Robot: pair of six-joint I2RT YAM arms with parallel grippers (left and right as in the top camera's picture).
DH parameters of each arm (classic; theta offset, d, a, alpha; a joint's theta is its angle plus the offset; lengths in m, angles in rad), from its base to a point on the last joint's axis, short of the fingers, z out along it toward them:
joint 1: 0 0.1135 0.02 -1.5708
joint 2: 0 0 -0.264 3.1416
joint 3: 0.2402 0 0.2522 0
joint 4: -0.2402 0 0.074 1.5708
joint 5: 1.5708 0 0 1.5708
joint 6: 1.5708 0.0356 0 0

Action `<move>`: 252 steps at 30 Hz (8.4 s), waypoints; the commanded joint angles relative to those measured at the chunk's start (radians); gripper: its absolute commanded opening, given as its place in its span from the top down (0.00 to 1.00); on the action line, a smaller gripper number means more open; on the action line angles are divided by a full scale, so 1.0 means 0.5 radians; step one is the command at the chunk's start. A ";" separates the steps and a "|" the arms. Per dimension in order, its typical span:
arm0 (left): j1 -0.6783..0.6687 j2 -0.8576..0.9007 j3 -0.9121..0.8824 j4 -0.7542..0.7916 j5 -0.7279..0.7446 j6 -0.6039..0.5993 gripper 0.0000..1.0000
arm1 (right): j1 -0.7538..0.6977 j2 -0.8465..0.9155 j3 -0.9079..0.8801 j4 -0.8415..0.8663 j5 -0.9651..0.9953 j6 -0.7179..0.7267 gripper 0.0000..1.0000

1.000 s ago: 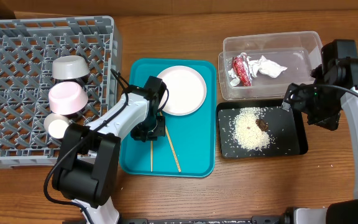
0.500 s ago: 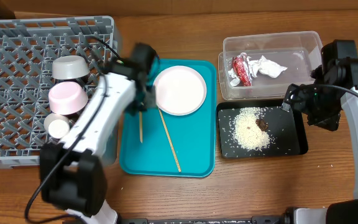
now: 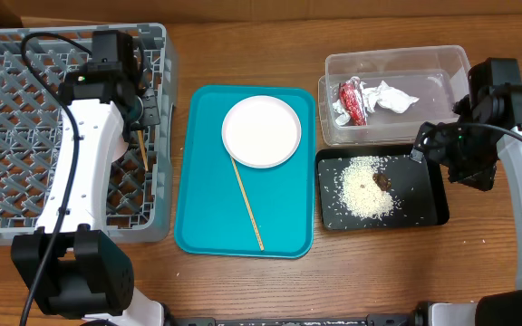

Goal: Sort waste into correct bins and load items into the dishwasher
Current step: 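Carry the chopstick to the rack and insert it upright, then return the left gripper to the tray and grasp the second chopstick, then carry the second chopstick to the rack and insert it, then grasp the edge of the white plate with the left gripper, then lift the white plate and stand it upright in the rack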

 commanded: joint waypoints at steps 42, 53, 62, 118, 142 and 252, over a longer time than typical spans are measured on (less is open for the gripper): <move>-1.080 0.125 -0.680 0.199 0.539 -1.123 0.36 | -0.005 -0.021 0.014 -0.005 0.012 -0.008 0.08; -1.095 0.125 -1.013 0.496 0.448 -1.222 0.38 | -0.005 -0.021 0.014 -0.005 0.012 -0.008 0.08; -1.095 0.125 -1.083 0.578 0.442 -1.259 0.45 | -0.005 -0.021 0.014 -0.011 0.012 -0.008 0.07; -0.472 -0.190 -0.268 -0.011 0.182 -0.549 0.96 | -0.005 -0.021 0.014 -0.023 0.011 -0.008 0.07; -0.057 0.138 -0.055 0.114 0.031 0.321 0.69 | -0.005 -0.021 0.014 -0.026 0.011 -0.008 0.00; 0.428 0.649 0.864 -0.493 2.195 0.629 0.96 | -0.005 -0.021 0.014 -0.020 0.011 -0.008 0.00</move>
